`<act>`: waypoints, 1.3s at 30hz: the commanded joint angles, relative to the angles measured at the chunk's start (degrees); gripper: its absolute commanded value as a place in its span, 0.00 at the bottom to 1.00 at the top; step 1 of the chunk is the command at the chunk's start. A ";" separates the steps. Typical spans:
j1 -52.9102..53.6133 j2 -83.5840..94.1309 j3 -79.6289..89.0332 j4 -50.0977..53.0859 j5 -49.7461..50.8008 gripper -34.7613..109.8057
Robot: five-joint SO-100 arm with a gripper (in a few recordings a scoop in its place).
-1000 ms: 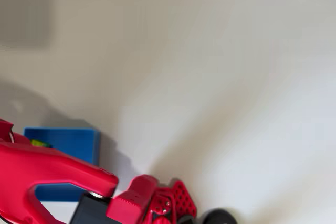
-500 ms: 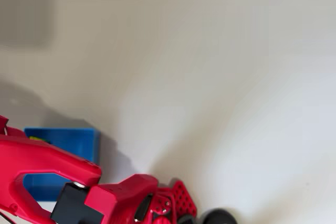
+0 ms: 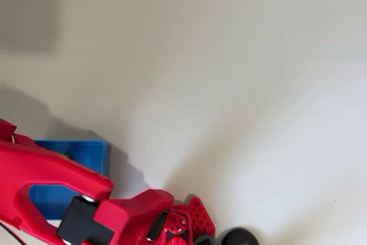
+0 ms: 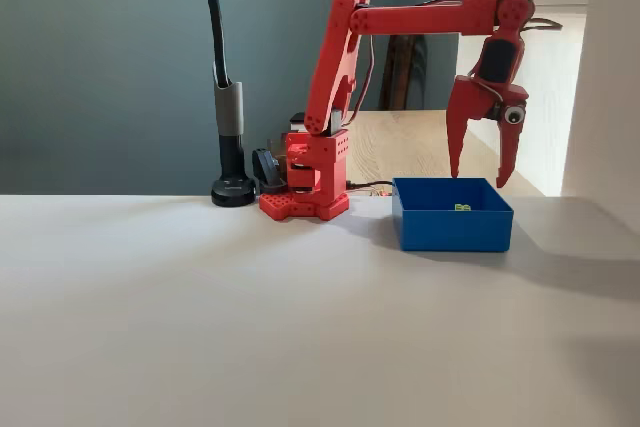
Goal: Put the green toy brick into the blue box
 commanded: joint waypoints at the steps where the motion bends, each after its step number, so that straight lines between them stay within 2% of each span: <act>1: -1.32 2.55 -0.70 2.72 -0.18 0.40; 6: -1.76 2.64 -4.13 2.46 2.99 0.24; 13: -0.26 3.96 -11.87 2.29 7.73 0.24; 18: 3.34 10.72 -10.28 -0.53 7.91 0.24; 33: 34.10 32.08 16.79 -20.30 1.85 0.24; 39: 43.59 40.34 27.07 -25.84 2.46 0.24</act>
